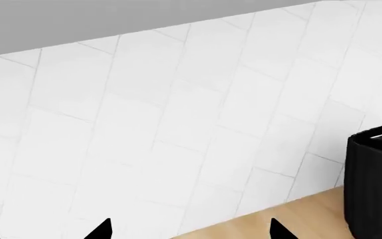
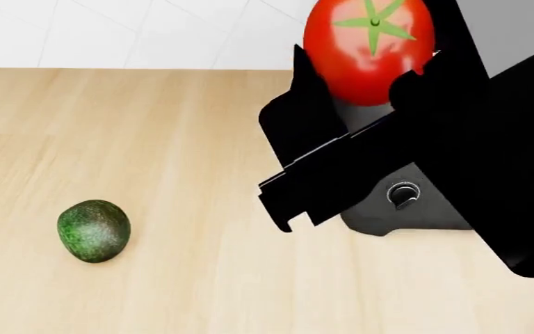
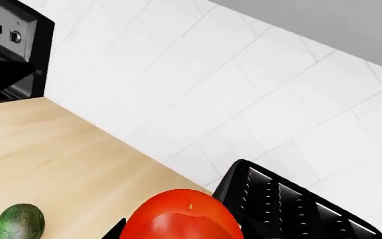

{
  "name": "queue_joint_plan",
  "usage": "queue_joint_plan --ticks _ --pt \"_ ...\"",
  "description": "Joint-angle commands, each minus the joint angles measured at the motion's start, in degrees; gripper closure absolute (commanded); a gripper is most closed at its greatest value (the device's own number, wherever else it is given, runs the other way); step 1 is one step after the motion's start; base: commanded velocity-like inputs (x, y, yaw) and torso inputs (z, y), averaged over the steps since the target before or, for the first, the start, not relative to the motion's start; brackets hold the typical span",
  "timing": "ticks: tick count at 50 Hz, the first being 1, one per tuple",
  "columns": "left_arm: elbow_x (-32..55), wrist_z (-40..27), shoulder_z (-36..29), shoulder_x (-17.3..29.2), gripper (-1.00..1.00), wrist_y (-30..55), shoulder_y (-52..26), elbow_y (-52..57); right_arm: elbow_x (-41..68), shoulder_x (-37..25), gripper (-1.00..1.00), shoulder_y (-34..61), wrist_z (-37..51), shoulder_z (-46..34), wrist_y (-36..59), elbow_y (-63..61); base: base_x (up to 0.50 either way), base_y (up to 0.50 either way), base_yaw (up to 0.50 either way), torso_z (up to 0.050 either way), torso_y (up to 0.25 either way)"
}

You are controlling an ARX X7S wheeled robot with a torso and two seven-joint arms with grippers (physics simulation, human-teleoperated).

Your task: Place the avocado, onion, tomato and bell pepper on the cutting board.

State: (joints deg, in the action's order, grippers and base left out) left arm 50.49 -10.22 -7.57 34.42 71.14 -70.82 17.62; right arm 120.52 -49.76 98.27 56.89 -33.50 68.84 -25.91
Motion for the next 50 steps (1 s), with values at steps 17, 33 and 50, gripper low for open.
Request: queue_joint_plan --ticks 17,33,50 --pt "11.7 -0.9 -4.2 -3.9 -1.00 16.0 -6.7 -7.9 -1.6 0.3 1.00 6.4 -0.2 0.8 1.4 2.3 0.00 0.00 0.00 0.000 0.000" --pt "20.7 -5.4 -8.3 -4.6 -1.00 16.9 -4.3 -10.1 -2.5 0.4 1.00 5.3 -1.0 0.9 0.7 1.7 0.00 0.00 0.00 0.000 0.000" --pt "32.4 -12.3 -11.6 -4.1 -1.00 17.1 -2.2 -11.8 -3.2 -0.3 1.00 3.6 -1.5 1.3 -0.3 0.4 0.00 0.00 0.00 0.000 0.000"
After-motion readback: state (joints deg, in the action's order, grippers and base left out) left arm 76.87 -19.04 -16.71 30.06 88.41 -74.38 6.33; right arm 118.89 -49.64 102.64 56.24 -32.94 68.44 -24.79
